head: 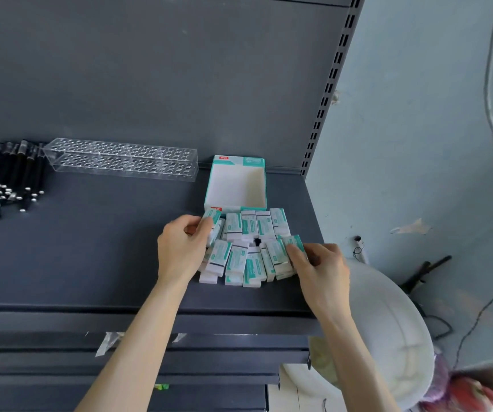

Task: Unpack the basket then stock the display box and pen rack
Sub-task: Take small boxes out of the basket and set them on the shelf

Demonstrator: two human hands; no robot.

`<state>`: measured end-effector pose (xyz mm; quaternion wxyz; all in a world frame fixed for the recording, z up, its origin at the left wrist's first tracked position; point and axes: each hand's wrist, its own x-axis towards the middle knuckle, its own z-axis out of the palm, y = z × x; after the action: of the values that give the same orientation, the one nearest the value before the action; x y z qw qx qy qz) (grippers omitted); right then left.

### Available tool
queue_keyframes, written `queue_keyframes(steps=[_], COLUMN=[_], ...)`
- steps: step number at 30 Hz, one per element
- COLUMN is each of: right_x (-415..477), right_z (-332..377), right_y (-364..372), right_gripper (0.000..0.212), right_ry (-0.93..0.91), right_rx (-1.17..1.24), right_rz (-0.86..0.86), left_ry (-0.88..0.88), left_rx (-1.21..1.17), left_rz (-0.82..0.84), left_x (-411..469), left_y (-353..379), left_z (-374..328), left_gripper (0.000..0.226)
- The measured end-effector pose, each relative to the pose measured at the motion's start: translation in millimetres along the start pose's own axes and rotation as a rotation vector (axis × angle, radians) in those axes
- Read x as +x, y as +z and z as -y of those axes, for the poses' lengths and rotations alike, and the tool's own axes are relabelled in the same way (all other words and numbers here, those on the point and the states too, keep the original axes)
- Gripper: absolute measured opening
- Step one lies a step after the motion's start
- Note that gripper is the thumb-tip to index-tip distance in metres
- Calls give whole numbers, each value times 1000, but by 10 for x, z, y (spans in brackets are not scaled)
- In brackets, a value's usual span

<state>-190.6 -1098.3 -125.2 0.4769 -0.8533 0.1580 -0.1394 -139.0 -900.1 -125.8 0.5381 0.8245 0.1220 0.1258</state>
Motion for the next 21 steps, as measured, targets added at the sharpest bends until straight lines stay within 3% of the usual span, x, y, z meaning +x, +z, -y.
queue_keyframes(steps=[5,9,14,21], right_x=[-16,-18,28,173], right_z=[22,32,87,344], right_y=[-30,-79,-139,-10], right_gripper=[4,19,6,10], right_ry=[-31,-19,12,-44], right_rx=[76,201,408,553], right_rz=[-5,10,105,210], left_ry=[-73,-99,-24,37], left_rx=[-85,-170,-253,-300], left_rz=[-4,-8,-15,-57], left_x=[60,66,-43,-41], left_y=[-13,-51,-85,-156], left_z=[-4,-50,-115,-103], left_gripper=[5,6,11,13])
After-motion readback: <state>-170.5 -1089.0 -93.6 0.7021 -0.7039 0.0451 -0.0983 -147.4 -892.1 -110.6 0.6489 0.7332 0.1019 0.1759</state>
